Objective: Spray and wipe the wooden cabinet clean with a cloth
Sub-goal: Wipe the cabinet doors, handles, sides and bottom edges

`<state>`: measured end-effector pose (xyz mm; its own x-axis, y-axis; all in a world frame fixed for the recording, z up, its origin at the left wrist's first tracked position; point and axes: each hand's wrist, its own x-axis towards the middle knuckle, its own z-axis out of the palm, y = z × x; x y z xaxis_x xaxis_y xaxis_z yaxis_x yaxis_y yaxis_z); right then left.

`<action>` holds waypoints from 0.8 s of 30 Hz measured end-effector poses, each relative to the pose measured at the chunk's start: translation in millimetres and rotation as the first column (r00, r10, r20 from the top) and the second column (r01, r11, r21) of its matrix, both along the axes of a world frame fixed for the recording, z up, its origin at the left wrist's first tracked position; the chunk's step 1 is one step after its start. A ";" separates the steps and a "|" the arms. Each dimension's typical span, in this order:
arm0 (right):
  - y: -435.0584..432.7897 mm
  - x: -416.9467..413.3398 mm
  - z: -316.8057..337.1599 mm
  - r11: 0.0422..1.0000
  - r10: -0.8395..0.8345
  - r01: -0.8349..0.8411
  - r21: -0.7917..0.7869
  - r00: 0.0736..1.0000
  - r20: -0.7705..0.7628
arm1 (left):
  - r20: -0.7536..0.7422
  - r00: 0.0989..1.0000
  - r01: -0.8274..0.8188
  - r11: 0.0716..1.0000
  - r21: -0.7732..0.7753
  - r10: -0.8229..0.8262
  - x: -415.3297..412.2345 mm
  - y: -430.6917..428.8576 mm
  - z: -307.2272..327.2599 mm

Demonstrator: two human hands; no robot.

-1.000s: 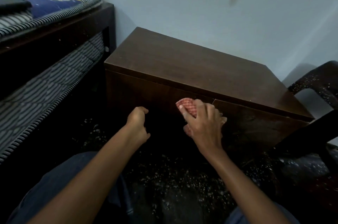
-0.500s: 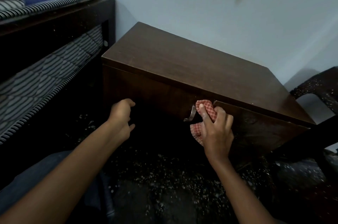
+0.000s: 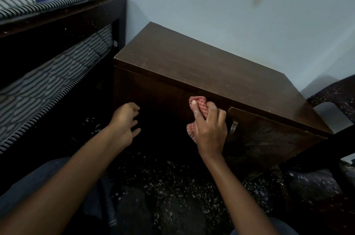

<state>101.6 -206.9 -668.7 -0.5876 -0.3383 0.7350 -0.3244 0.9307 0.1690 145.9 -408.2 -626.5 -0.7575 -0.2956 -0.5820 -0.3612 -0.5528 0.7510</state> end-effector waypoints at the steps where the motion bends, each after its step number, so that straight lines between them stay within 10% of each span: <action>1: -2.7 0.3 0.5 0.999 0.020 -0.021 0.028 1.000 0.015 | 0.001 1.000 0.005 1.000 0.000 -0.005 0.2 0.4 0.0; 17: 14.6 14.6 -14.4 0.805 0.026 0.075 -0.588 0.986 0.162 | -0.002 0.984 0.180 0.984 -0.012 -0.180 -0.2 16.9 -12.0; 24: 15.4 17.8 -30.0 0.811 0.052 0.066 -0.581 0.982 0.183 | -0.008 0.981 0.196 0.980 -0.023 -0.196 0.3 20.4 -13.9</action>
